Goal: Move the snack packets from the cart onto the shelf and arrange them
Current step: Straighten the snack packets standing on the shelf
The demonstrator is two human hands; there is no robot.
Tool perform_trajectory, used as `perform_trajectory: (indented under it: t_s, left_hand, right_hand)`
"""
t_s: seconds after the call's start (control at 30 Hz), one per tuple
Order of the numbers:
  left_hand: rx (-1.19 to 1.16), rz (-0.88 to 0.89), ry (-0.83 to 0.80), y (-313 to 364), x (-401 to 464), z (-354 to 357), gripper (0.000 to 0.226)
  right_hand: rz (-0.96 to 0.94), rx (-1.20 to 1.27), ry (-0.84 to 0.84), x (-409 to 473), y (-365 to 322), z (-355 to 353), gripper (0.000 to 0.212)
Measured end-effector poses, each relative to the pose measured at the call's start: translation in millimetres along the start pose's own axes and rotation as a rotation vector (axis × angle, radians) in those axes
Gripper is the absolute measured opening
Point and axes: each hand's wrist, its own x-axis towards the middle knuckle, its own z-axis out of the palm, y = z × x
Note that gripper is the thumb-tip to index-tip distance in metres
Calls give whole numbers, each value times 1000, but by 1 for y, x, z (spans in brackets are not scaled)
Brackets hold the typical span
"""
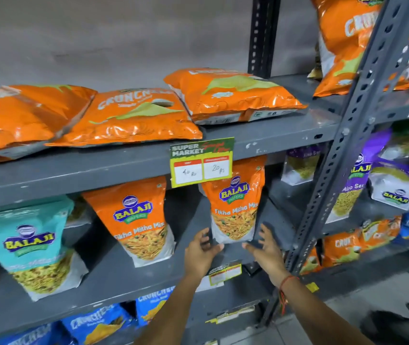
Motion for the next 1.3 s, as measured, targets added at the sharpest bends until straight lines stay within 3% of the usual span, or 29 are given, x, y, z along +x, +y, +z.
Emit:
perform_trajectory:
  t_s: [0.07, 0.3, 0.47, 0.6, 0.73, 0.87, 1.0, 1.3]
  left_hand:
    - [-20, -15, 27, -1, 10, 13, 65]
    - [-105, -20, 142, -8, 23, 42, 44]
    - [-136, -12, 151, -7, 16, 42, 57]
    - [-115, -30, 213, -7, -3, 21, 61]
    - [-130, -1, 305, -8, -35, -29, 48]
    - [-118, 28, 439, -16, -85, -106, 38]
    - [-156, -6, 614, -41, -151, -203, 38]
    - [-79, -100, 921, -89, -258, -413, 27]
  right_hand:
    - [-5, 8, -65, 14, 5, -3, 79]
    - [-78, -70, -108, 43, 9, -14, 51]
    - [-106, -70, -97, 44, 15, -14, 60]
    - [-89, 55, 69, 27, 17, -2, 73]
    - [-113, 144, 282, -5, 14, 26, 48]
    - [-174, 183, 335, -49, -4, 86, 42]
    - [-273, 174, 170, -118, -33, 169, 38]
    - [-341, 111, -418, -271, -70, 337, 36]
